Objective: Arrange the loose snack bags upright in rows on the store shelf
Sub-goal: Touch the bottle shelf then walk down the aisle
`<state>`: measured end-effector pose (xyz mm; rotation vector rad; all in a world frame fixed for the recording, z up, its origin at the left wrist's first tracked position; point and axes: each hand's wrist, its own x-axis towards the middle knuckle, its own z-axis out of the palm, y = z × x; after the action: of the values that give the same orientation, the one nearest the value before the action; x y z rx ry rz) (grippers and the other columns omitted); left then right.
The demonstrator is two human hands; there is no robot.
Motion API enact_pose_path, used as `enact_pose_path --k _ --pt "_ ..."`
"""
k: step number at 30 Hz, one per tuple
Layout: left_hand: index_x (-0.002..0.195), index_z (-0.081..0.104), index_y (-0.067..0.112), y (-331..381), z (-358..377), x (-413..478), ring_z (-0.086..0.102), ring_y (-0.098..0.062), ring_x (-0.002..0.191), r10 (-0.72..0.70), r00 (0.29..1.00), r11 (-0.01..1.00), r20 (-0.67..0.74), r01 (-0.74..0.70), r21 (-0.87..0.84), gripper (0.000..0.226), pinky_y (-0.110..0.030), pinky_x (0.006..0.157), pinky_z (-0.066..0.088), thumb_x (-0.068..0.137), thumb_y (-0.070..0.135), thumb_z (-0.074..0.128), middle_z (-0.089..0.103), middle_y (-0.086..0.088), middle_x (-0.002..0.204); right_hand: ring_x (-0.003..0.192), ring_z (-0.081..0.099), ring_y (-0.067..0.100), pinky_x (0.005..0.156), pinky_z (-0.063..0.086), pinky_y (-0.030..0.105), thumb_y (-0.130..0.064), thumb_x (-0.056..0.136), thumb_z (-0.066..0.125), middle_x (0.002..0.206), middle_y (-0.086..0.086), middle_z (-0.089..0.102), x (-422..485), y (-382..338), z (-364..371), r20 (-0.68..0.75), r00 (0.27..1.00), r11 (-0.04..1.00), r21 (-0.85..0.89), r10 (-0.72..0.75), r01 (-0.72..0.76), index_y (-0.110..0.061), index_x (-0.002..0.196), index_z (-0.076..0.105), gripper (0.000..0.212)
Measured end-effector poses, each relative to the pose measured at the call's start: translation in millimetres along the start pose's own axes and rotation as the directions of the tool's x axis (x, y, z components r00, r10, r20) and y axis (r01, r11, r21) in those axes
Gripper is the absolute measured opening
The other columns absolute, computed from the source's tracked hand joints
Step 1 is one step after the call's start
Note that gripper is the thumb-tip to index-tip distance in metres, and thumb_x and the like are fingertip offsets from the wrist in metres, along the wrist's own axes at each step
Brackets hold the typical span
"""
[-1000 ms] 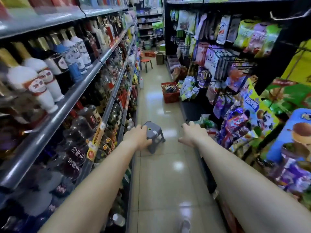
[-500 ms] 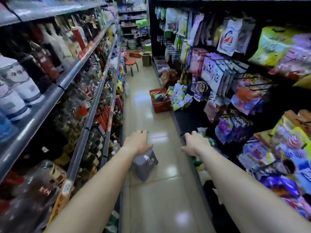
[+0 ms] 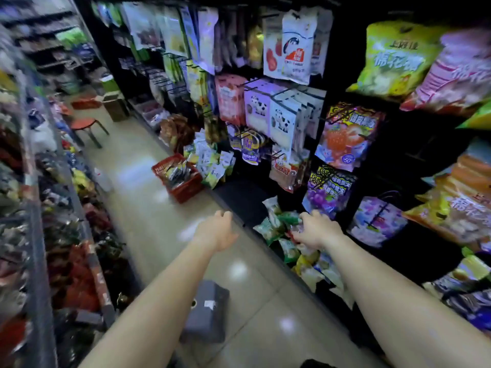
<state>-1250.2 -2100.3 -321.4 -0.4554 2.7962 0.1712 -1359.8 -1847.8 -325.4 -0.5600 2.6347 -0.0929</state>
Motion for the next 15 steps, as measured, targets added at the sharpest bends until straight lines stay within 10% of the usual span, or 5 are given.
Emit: enact_pose_path --k 15 --pt "0.141 0.035 0.018 134 -7 181 0.048 -0.035 0.120 0.414 0.882 0.884 0.224 -0.449 0.134 0.064 -0.048 0.091 0.047 0.088 0.049 0.055 0.043 -0.010 0.136 0.135 0.035 0.036 0.103 0.039 0.049 -0.059 0.089 0.052 0.151 0.014 0.032 57 88 8 0.075 0.924 0.883 0.276 0.374 -0.379 -0.018 0.148 0.032 0.075"
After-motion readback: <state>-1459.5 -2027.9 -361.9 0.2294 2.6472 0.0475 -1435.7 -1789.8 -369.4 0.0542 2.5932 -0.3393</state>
